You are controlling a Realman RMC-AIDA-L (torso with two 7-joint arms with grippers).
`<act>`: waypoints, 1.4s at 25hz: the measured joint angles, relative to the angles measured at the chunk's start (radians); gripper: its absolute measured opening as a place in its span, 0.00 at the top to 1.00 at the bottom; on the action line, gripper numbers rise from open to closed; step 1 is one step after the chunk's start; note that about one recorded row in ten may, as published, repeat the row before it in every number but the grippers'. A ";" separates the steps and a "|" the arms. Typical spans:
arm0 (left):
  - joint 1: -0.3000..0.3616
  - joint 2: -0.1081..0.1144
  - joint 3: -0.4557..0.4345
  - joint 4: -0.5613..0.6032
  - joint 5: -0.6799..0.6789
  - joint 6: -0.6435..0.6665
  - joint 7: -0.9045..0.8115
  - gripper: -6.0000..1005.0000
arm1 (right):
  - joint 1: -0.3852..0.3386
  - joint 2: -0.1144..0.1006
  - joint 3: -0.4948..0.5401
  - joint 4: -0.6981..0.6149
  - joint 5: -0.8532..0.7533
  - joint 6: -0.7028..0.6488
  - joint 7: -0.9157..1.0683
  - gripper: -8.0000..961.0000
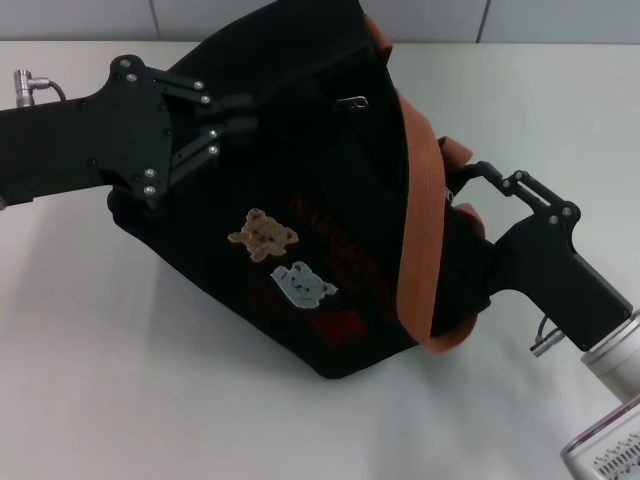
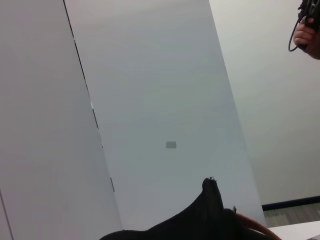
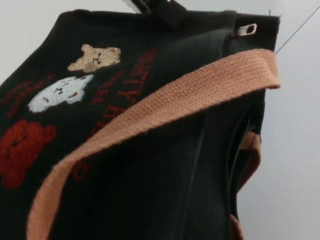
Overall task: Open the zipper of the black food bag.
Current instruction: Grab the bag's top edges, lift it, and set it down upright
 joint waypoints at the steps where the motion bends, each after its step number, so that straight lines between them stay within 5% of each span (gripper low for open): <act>1: 0.000 0.000 0.000 0.000 0.000 -0.001 0.000 0.90 | 0.001 0.000 0.001 0.000 0.000 -0.002 0.000 0.47; 25: -0.009 0.001 0.000 -0.022 0.005 -0.004 0.011 0.90 | 0.000 0.000 0.009 0.001 0.007 -0.058 0.019 0.47; 35: -0.009 0.000 0.000 -0.023 0.006 -0.020 0.014 0.90 | 0.011 -0.008 0.033 -0.094 0.006 -0.065 0.426 0.47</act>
